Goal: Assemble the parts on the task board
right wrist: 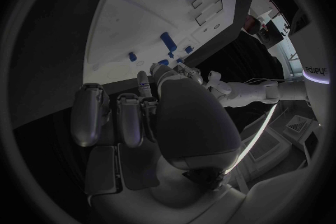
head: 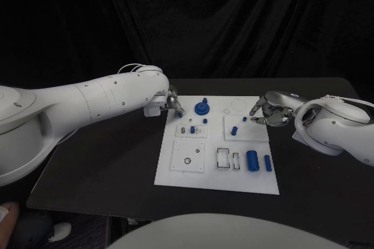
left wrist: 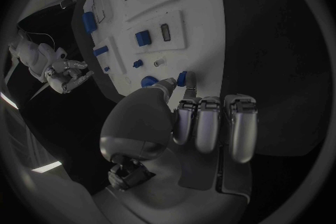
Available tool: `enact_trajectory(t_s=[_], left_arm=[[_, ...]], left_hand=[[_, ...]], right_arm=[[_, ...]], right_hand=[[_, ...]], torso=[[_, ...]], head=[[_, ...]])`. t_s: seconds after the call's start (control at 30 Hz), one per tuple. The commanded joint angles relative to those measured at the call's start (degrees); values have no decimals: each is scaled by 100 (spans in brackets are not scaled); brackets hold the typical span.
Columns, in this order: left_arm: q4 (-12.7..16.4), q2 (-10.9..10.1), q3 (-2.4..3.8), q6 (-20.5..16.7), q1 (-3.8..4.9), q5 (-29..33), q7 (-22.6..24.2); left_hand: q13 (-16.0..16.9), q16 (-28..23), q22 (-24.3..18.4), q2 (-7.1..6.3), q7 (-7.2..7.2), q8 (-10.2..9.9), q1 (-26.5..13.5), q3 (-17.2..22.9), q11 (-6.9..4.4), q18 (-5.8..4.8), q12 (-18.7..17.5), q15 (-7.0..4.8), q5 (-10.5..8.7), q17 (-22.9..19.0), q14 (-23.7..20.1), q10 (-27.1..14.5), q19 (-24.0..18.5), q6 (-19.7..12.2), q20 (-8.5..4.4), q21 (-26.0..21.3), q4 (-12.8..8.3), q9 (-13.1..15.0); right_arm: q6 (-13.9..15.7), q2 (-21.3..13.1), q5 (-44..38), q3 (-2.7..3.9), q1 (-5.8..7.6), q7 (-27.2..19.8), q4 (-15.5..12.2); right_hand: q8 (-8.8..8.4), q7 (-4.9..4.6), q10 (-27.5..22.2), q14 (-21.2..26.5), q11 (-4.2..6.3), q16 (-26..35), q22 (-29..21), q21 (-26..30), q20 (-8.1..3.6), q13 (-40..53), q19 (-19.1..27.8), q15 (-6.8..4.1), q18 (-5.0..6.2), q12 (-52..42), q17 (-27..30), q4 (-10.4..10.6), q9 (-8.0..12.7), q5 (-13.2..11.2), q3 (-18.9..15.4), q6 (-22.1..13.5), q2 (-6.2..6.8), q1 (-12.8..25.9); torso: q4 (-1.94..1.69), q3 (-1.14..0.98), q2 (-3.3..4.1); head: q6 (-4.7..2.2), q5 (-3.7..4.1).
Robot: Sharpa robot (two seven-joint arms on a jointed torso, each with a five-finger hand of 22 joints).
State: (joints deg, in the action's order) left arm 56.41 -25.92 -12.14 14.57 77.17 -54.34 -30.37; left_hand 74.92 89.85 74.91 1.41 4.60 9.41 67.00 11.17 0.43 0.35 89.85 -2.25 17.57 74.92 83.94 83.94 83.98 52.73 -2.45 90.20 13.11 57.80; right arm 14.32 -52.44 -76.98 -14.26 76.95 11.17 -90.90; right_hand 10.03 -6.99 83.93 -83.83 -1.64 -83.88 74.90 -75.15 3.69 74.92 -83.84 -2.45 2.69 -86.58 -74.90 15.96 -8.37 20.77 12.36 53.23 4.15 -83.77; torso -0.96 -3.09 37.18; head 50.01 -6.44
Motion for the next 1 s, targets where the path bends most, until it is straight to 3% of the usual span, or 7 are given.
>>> enact_trajectory(t_s=[0.03, 0.3, 0.67, 1.0], left_arm=[[-4, 9, 5, 76, -15, -15, 15], [9, 3, 5, 68, -16, -15, 30], [76, -35, 5, 79, -16, -15, 20], [246, -148, 5, -122, -16, -15, 21]], left_hand=[[1508, 15, 1509, -4, -5, -37, 78, 49, 12, -35, 15, 17, 81, 1508, 606, 606, 602, 49, 8, -20, -19, -12], [1508, 15, 1509, -27, -32, -8, 135, 147, -10, -35, 15, 1, 323, 1508, 606, 606, 602, 114, -4, -20, -96, 14], [1508, 15, 1509, -70, -113, 182, 209, 395, -79, -35, 15, -56, 628, 1508, 606, 606, 602, 220, -58, -20, -253, 258], [1508, 15, 1509, -229, -169, 337, 233, 816, -137, -35, 15, -113, 1002, 1508, 606, 606, 602, 236, -118, -20, -482, 521]], right_arm=[[-45, -1, -10, 4, -15, 104, -7], [-75, -2, -10, 5, -15, 123, -6], [-138, -8, 18, 5, -14, 169, -10], [-166, -39, 28, 5, -14, 194, -35]], right_hand=[[-1, 14, 189, -417, -33, 20, 972, 20, 34, 959, 6, 31, 91, 20, -644, -13, 9, 27, 30, 16, 20, -28], [-1, 13, 186, -415, -33, 25, 973, 21, 34, 956, 6, 32, 91, 22, -637, -11, 11, 33, 39, 17, 13, -28], [-1, 14, 183, -413, -33, 30, 971, 27, 34, 952, 8, 32, 92, 25, -631, -11, 13, 38, 50, 16, 3, -31], [-1, 14, 181, -413, -33, 31, 969, 34, 34, 950, 11, 32, 94, 27, -629, -12, 13, 40, 56, 17, -2, -34]], torso=[[5, 2, 5], [-8, -2, 0], [-7, 5, 2], [-19, 0, 0]], head=[[-1, -2], [-1, 7], [-1, -20], [-1, -12]])
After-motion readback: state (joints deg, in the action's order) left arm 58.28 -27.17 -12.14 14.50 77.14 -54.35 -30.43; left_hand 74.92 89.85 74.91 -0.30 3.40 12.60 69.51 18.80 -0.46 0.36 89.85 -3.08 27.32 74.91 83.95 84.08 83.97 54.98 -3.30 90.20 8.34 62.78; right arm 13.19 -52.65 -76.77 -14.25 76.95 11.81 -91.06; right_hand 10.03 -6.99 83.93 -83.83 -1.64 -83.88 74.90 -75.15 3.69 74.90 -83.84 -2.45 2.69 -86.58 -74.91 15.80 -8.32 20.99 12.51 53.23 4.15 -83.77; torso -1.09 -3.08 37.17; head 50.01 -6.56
